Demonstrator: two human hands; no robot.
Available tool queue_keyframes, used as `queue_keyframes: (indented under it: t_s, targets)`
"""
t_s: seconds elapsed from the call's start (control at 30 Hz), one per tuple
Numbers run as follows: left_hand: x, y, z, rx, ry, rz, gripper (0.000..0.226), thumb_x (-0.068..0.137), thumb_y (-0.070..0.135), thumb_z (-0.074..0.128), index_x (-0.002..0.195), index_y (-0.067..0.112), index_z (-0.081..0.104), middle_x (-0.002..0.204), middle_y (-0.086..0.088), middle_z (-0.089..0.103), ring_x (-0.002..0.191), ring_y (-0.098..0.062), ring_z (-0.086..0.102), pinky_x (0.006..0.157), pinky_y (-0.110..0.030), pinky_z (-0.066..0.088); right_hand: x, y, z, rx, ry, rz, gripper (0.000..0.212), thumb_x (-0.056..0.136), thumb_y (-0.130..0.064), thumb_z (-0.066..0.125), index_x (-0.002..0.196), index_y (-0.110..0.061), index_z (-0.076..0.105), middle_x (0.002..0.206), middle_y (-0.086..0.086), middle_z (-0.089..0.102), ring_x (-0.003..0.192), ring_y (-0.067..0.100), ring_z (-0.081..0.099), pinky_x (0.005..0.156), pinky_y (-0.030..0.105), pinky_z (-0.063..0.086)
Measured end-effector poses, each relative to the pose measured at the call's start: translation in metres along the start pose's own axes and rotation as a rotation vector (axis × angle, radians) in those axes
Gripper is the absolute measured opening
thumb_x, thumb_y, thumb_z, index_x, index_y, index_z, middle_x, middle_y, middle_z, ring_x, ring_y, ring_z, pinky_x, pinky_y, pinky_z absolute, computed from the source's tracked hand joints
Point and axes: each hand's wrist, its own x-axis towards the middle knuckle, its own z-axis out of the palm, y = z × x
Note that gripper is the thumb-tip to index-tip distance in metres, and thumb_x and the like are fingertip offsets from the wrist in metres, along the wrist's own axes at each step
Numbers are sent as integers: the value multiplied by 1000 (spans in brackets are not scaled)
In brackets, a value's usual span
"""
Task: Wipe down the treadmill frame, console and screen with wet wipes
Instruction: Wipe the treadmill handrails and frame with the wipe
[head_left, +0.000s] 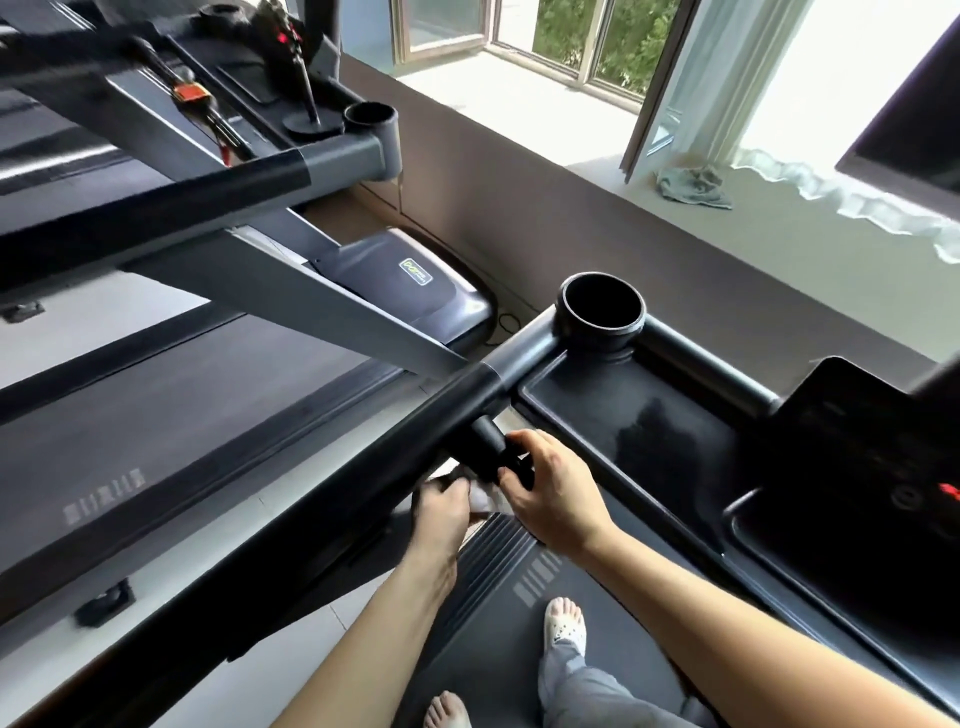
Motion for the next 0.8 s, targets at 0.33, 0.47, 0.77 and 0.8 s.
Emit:
queue_keyframes:
  t_s: [0.33,0.47,0.77,0.8]
  targets:
    - [-21,85,-9,672,-23,567,15,94,21,69,79,22,71,70,13,73,67,-1,67,68,-23,55,-4,-11,-21,479,109,108,24,98,-39,55,103,-21,70,94,-5,71,82,10,67,76,32,55]
    - [-21,88,13,800,-137,639,18,89,40,74,79,24,73,74,9,70,70,-9,68,65,-26,54,-2,-19,-33,976,-37,298,35,94,-35,65,94,0,68,74,6,68,65,19,62,58,37,52]
    - [-15,120,37,1087,-194,708,2,91,32,71,89,30,71,78,16,70,76,-4,66,75,-28,54,37,46,-64,802,35,408,16,85,-28,74,81,-13,71,67,-2,68,61,14,61,60,38,51]
    - [-10,123,34,1146,-94,764,3,91,31,71,88,30,70,79,17,69,77,-3,63,75,-27,52,50,54,-67,736,72,410,15,83,-31,73,83,-17,69,70,-2,71,65,15,65,65,40,55]
